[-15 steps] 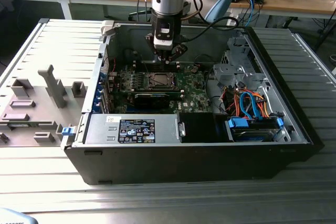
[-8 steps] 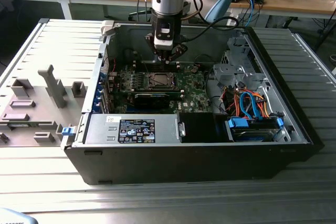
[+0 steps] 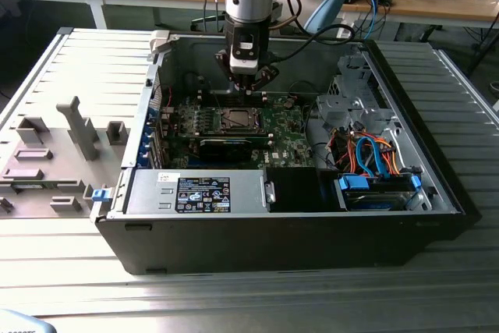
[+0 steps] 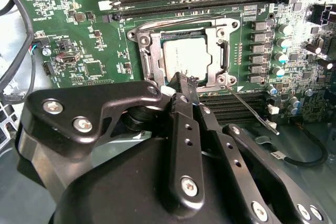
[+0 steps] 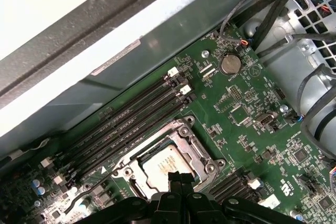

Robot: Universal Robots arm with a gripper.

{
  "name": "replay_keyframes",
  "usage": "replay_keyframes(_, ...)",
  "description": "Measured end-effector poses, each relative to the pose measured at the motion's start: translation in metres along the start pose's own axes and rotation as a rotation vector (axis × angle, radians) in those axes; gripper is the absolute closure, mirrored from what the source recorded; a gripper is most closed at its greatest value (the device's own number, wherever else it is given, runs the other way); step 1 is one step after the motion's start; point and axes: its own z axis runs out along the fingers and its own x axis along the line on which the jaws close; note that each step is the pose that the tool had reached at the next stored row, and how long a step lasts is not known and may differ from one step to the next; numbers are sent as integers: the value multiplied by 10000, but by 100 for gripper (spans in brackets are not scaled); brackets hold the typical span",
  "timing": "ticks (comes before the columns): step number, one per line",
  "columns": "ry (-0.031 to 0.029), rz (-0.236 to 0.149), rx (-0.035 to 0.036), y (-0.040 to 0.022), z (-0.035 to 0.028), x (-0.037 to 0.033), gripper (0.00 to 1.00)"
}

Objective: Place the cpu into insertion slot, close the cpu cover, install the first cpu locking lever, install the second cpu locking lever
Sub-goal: 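Install the first cpu locking lever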

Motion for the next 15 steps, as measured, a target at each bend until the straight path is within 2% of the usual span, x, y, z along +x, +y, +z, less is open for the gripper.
replay_keyframes(15,-2,-234,-10,0,0,0,89)
